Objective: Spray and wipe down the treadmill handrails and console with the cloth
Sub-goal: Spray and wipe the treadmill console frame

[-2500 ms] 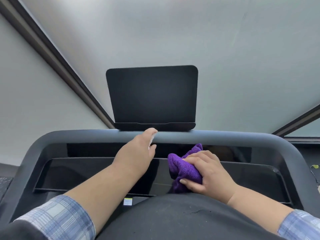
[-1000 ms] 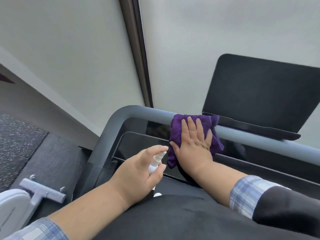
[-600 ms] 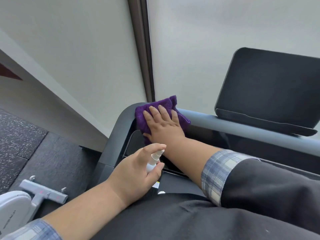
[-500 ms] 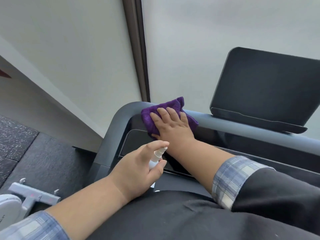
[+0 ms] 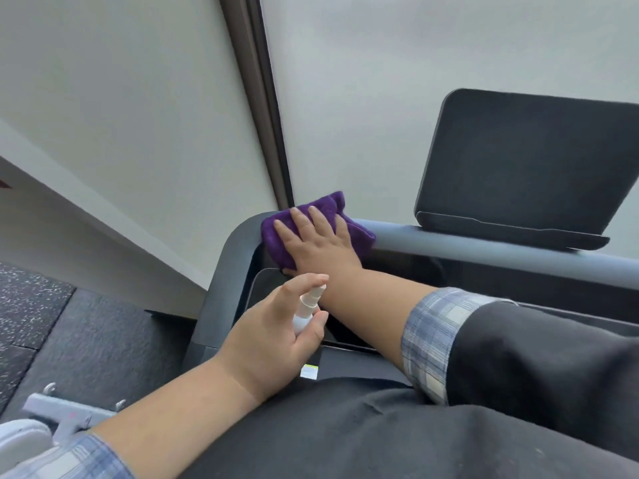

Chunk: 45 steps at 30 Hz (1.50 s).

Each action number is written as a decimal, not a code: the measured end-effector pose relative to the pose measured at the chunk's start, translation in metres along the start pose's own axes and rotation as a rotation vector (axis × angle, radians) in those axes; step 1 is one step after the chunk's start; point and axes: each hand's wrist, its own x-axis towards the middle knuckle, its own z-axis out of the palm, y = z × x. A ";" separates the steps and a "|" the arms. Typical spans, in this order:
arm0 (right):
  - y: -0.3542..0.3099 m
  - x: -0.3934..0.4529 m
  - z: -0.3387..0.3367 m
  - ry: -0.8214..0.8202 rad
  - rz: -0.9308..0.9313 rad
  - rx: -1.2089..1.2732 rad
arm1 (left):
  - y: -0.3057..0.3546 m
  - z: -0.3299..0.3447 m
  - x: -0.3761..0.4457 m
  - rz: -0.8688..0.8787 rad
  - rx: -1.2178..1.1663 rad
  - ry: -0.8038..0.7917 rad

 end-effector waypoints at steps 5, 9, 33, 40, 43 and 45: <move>0.030 -0.027 -0.001 -0.020 0.019 0.013 | 0.012 0.017 0.027 0.071 -0.031 -0.055; 0.078 -0.071 0.005 0.051 0.191 0.059 | 0.026 0.043 0.047 0.115 -0.028 -0.133; 0.336 -0.303 0.016 0.293 0.704 0.149 | 0.185 0.224 0.102 0.256 0.112 -0.482; 0.401 -0.364 0.025 0.310 0.783 0.192 | 0.240 0.277 0.097 0.314 0.222 -0.501; 0.415 -0.392 0.028 0.282 0.780 0.170 | 0.262 0.296 0.094 0.323 0.239 -0.515; 0.413 -0.406 0.024 0.323 0.754 0.217 | 0.274 0.308 0.092 0.344 0.250 -0.517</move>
